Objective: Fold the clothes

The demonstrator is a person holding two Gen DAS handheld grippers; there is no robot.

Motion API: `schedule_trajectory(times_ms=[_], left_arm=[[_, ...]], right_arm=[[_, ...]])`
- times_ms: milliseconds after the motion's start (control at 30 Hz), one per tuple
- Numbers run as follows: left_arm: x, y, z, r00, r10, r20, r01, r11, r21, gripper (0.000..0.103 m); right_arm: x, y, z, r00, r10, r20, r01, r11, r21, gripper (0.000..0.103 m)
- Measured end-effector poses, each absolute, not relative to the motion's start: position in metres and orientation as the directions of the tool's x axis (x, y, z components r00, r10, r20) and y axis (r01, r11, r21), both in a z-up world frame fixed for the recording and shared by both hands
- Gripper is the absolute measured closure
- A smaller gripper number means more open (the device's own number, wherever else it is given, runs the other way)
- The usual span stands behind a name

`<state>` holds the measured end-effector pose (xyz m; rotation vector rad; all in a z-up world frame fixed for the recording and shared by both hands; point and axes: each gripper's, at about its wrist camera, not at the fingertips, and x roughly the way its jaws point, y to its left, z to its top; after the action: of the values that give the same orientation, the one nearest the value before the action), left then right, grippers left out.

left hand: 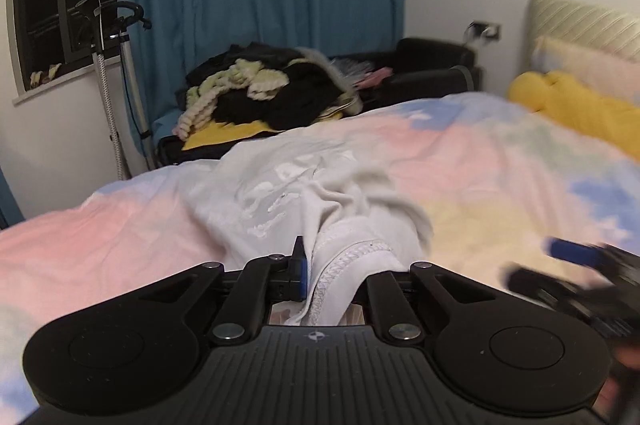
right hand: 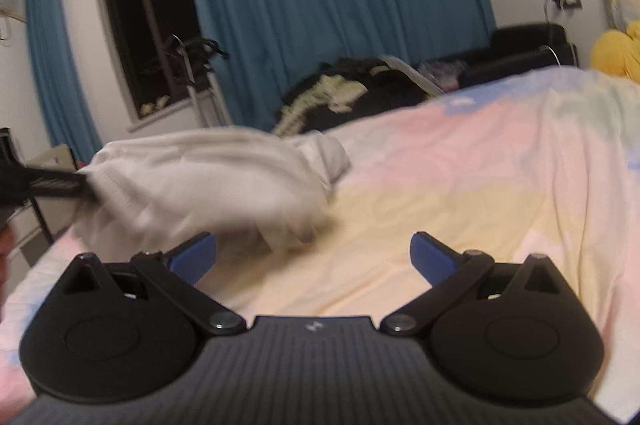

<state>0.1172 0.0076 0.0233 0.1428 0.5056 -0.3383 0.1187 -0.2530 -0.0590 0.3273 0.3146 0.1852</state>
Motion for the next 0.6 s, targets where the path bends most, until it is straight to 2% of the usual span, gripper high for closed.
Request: schedule_trajectory(times_ms=[133, 200, 400, 467, 500, 533, 600], left_arm=[[0.048, 0.038, 0.028, 0.813, -0.32, -0.486, 0.335, 0.94, -0.059, 0.094], [0.022, 0.057, 0.022, 0.822, -0.304, -0.48, 0.309, 0.948, -0.072, 0.094], [-0.001, 0.098, -0.019, 0.764, -0.265, -0.588, 0.178, 0.963, -0.203, 0.092], [-0.009, 0.096, -0.02, 0.771, -0.267, -0.579, 0.185, 0.963, -0.198, 0.084], [-0.013, 0.095, -0.02, 0.771, -0.271, -0.577, 0.19, 0.962, -0.198, 0.073], [-0.017, 0.094, -0.02, 0.77, -0.278, -0.573, 0.194, 0.959, -0.205, 0.058], [-0.023, 0.095, -0.02, 0.77, -0.295, -0.566, 0.202, 0.954, -0.222, 0.046]], right_arm=[[0.098, -0.252, -0.044, 0.933, 0.258, -0.252, -0.16, 0.922, 0.353, 0.0], [0.088, -0.251, -0.036, 0.931, 0.266, -0.25, -0.171, 0.923, 0.346, 0.0], [0.058, -0.239, -0.016, 0.919, 0.299, -0.258, -0.198, 0.914, 0.354, 0.0], [0.054, -0.234, -0.015, 0.912, 0.307, -0.273, -0.202, 0.913, 0.354, 0.0], [0.052, -0.233, -0.015, 0.909, 0.307, -0.281, -0.198, 0.914, 0.355, 0.0], [0.051, -0.232, -0.015, 0.907, 0.306, -0.289, -0.195, 0.914, 0.357, 0.0], [0.048, -0.232, -0.016, 0.903, 0.305, -0.304, -0.183, 0.911, 0.37, 0.0]])
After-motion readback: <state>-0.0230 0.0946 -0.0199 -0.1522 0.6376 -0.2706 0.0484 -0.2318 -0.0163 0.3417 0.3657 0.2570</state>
